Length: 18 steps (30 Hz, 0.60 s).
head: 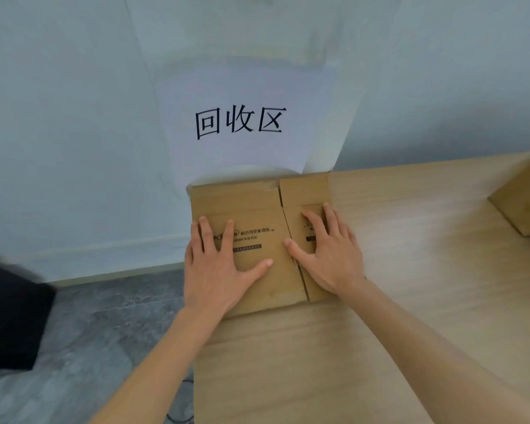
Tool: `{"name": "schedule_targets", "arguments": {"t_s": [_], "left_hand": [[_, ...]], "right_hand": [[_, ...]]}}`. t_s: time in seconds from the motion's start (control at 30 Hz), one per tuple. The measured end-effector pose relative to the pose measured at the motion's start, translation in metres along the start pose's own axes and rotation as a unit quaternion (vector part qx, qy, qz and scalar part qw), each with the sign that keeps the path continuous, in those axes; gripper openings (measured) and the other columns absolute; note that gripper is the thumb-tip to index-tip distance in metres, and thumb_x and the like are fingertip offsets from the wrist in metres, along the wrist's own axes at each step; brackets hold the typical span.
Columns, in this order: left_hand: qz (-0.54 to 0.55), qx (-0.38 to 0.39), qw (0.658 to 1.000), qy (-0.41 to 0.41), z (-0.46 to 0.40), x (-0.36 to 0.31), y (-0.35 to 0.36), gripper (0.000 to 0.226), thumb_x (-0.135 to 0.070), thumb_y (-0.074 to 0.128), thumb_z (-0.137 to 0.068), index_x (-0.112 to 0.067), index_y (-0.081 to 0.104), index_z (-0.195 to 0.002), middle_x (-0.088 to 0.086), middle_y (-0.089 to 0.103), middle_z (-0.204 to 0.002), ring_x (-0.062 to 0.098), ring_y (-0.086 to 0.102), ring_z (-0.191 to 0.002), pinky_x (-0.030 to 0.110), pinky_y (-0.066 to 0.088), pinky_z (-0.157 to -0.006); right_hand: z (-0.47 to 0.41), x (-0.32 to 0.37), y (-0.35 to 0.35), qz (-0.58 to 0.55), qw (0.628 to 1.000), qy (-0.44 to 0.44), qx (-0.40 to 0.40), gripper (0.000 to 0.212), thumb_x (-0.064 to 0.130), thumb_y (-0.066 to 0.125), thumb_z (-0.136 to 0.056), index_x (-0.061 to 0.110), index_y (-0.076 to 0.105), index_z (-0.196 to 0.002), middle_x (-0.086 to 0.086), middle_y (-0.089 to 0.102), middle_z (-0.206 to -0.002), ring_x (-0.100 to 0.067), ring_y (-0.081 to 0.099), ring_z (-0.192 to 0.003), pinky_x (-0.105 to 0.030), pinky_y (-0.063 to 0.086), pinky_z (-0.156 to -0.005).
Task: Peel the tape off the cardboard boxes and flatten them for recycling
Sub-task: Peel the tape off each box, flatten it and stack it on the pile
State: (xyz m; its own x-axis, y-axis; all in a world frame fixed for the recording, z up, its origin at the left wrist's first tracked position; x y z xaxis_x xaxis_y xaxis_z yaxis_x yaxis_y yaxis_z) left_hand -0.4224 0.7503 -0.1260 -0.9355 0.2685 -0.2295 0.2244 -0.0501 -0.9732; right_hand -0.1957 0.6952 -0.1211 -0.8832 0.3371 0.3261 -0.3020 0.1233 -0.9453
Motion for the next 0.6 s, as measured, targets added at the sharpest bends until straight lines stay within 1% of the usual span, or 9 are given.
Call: {"name": "schedule_targets", "arguments": {"t_s": [0.17,0.3,0.43,0.6], "left_hand": [[-0.012,0.013,1.0,0.002,0.006,0.0,0.001,0.121,-0.105,0.006,-0.065,-0.032,0.004,-0.162,0.014,-0.011,-0.169,0.03,-0.014,-0.155,0.047,0.009,-0.126],[-0.005,-0.007,1.0,0.0,0.031,-0.001,0.002,0.121,-0.104,0.006,-0.067,-0.03,0.007,-0.163,0.017,-0.007,-0.169,0.032,-0.009,-0.156,0.048,0.013,-0.125],[-0.02,0.001,1.0,0.005,0.036,-0.004,0.002,0.121,-0.103,0.003,-0.069,-0.028,0.005,-0.163,0.02,-0.009,-0.168,0.034,-0.008,-0.156,0.048,0.012,-0.126],[-0.025,0.006,1.0,0.01,0.035,-0.004,0.003,0.12,-0.103,0.003,-0.069,-0.028,0.005,-0.163,0.021,-0.01,-0.167,0.035,-0.011,-0.155,0.05,0.005,-0.127]], "right_hand": [[0.006,-0.001,0.001,0.003,1.0,0.002,0.006,0.083,0.091,0.022,-0.082,0.048,0.018,-0.153,0.004,0.001,-0.17,-0.014,-0.005,-0.156,-0.042,0.008,-0.127],[0.026,-0.005,0.001,0.005,1.0,0.0,-0.002,0.084,0.094,0.02,-0.08,0.05,0.018,-0.151,0.007,0.001,-0.17,-0.012,-0.003,-0.156,-0.041,0.01,-0.127],[0.031,-0.005,-0.001,0.014,1.0,0.005,0.011,0.083,0.092,0.02,-0.08,0.051,0.017,-0.151,0.007,-0.001,-0.17,-0.012,-0.004,-0.156,-0.041,0.009,-0.127],[0.033,-0.004,-0.002,0.029,1.0,0.008,0.011,0.083,0.091,0.017,-0.081,0.05,0.016,-0.153,0.006,-0.001,-0.17,-0.012,-0.004,-0.156,-0.039,0.005,-0.127]]}}
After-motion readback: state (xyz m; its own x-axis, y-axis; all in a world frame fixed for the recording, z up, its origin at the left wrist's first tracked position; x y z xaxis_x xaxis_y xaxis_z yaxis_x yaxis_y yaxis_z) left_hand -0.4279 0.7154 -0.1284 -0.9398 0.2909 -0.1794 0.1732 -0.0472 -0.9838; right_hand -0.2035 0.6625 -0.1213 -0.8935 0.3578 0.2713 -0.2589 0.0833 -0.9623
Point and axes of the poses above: each hand's wrist, its own z-axis away from the middle knuckle, its own y-axis out of the palm, x = y × z, the point moved 5 cm from there along -z, towards the middle knuckle
